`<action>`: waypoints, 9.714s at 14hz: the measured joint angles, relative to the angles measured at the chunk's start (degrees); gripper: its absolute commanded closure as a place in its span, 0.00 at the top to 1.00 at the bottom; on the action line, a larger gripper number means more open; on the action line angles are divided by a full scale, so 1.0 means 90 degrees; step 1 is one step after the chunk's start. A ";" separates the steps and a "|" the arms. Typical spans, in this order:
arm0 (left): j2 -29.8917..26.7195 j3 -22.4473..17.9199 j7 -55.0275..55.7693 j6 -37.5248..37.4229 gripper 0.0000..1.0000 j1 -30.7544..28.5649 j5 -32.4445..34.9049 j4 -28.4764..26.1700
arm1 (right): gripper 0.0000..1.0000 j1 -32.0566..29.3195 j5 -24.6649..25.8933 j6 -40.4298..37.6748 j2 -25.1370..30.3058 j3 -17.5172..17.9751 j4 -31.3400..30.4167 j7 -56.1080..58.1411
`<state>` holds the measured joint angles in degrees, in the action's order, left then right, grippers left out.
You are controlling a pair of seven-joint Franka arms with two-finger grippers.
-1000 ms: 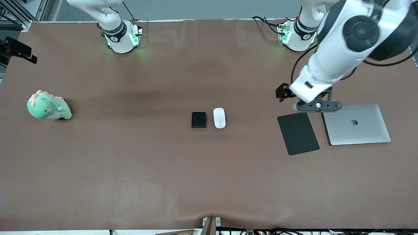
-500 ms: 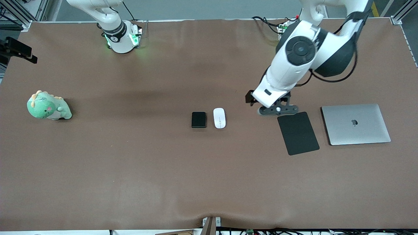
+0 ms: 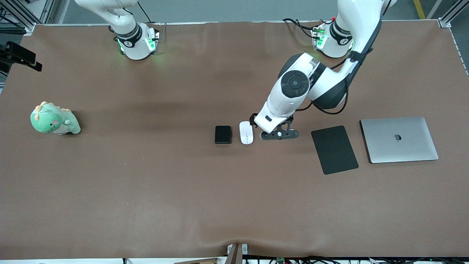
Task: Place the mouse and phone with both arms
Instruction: 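Reach the left gripper toward the white mouse beside the phone, then lower the left gripper and grasp the white mouse, then lift it, then carry the mouse with the left gripper over the black mouse pad, then release the mouse on the pad while the right gripper reaches the phone, then grasp the black phone with the right gripper while the left gripper withdraws, then lift the phone with the right gripper and carry it toward the plush toy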
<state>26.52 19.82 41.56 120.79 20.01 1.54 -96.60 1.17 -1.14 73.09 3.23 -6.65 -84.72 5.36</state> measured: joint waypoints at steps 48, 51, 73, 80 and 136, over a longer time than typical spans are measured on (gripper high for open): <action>0.0450 -0.0078 0.0643 -0.0366 0.00 -0.0600 0.1614 0.0397 | 1.00 0.0023 -0.0030 -0.0007 -0.0013 0.0045 0.0000 0.0001; 0.0287 -0.0078 -0.0141 -0.0638 0.00 -0.1207 0.1614 0.0183 | 1.00 0.0036 -0.0155 0.0008 -0.0077 0.0074 -0.0004 0.0001; 0.0103 -0.0079 -0.1781 0.2393 0.00 -0.3354 0.1618 -0.2620 | 1.00 0.0629 -0.1189 0.0643 -0.1510 0.0070 0.0354 -0.0055; 0.0206 -0.0076 -0.1781 0.2460 0.87 -0.3364 0.1618 -0.2612 | 1.00 0.1130 -0.1433 0.0993 -0.1848 0.0099 0.0356 -0.0578; -0.3063 -0.1741 -0.4098 -0.3814 1.00 -0.2074 -0.0013 0.0820 | 0.00 0.5050 -0.1450 0.6982 -0.5112 0.0074 -0.1074 -0.4436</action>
<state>-1.04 4.15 4.68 86.46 1.34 1.43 -89.22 46.62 -14.20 135.92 -42.78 -5.98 -94.38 -34.57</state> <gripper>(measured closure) 0.000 0.207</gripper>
